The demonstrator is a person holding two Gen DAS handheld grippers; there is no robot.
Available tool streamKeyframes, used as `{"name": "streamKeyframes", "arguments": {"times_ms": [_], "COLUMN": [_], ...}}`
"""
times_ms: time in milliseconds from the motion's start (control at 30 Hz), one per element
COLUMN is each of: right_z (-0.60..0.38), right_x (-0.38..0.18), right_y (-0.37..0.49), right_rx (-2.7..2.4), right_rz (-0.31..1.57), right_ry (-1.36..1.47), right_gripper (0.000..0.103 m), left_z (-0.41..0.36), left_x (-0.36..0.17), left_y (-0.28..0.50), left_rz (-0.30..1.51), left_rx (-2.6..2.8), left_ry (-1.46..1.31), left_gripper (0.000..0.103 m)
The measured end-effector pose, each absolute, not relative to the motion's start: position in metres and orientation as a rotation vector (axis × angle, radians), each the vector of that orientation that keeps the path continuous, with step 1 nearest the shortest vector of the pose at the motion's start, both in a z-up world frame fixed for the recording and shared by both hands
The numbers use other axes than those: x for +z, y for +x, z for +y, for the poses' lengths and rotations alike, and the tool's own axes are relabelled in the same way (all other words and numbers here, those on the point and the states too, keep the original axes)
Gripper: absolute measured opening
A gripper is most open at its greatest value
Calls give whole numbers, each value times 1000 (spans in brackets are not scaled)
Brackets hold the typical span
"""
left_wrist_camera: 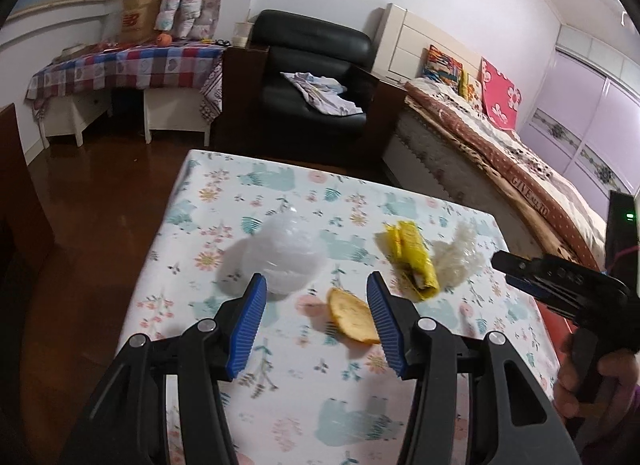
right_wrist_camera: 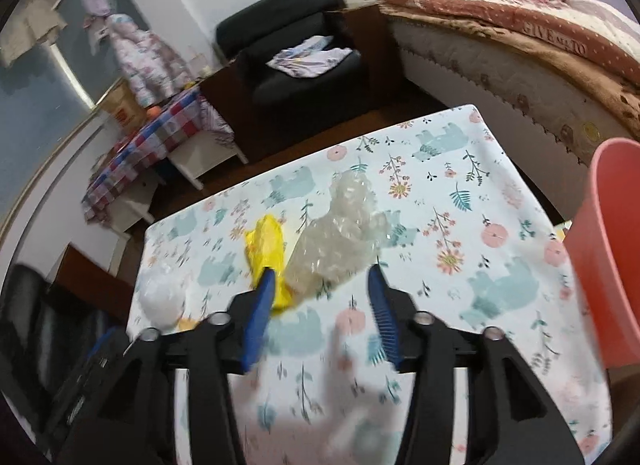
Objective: Collect trash
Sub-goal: 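Grasp the white plastic bag with the left gripper while the right grasps the clear plastic bag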
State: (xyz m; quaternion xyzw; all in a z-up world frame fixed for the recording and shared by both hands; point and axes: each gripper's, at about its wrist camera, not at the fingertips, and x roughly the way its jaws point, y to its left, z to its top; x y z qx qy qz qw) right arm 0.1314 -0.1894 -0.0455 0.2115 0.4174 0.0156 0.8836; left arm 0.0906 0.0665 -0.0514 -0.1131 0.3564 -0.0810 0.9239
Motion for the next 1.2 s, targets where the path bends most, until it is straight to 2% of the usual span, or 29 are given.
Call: {"name": "streamKeyframes", "arguments": {"times_ms": [400,733,767,800,833,900,1000,1200], "right_z": [-177,-183,-184,-184,-184,-184,-184,-195], "right_x": [-67,-82,-83,-84,-85,-84,-82,-75], "right_y": [173,171,170,169,168,165,161,147], "right_rx": [-26,12,16,21,32,43,49,53], "right_rz": [890,911,914,916,917,915,908,896], "right_ry": [357,337,336,337,342,341,328,345], "right_gripper": [52,52,52,51,46,43,40,38], "left_z": [88,78,77,76,75,73,72,69], "left_x": [-67,-87,-88,-89,-89,-90,-89,-75], "left_y": [136,164,165,165,165,163,159,147], "left_rz": [783,833,838,839,840,840,835,806], "left_rx": [-149,-127,-131,-134,-137,-135,-136,-151], "left_ry": [-264,-270,-266,-265,-262,-253,-253,-251], "left_gripper": [55,55,53,46,43,36,29,27]}}
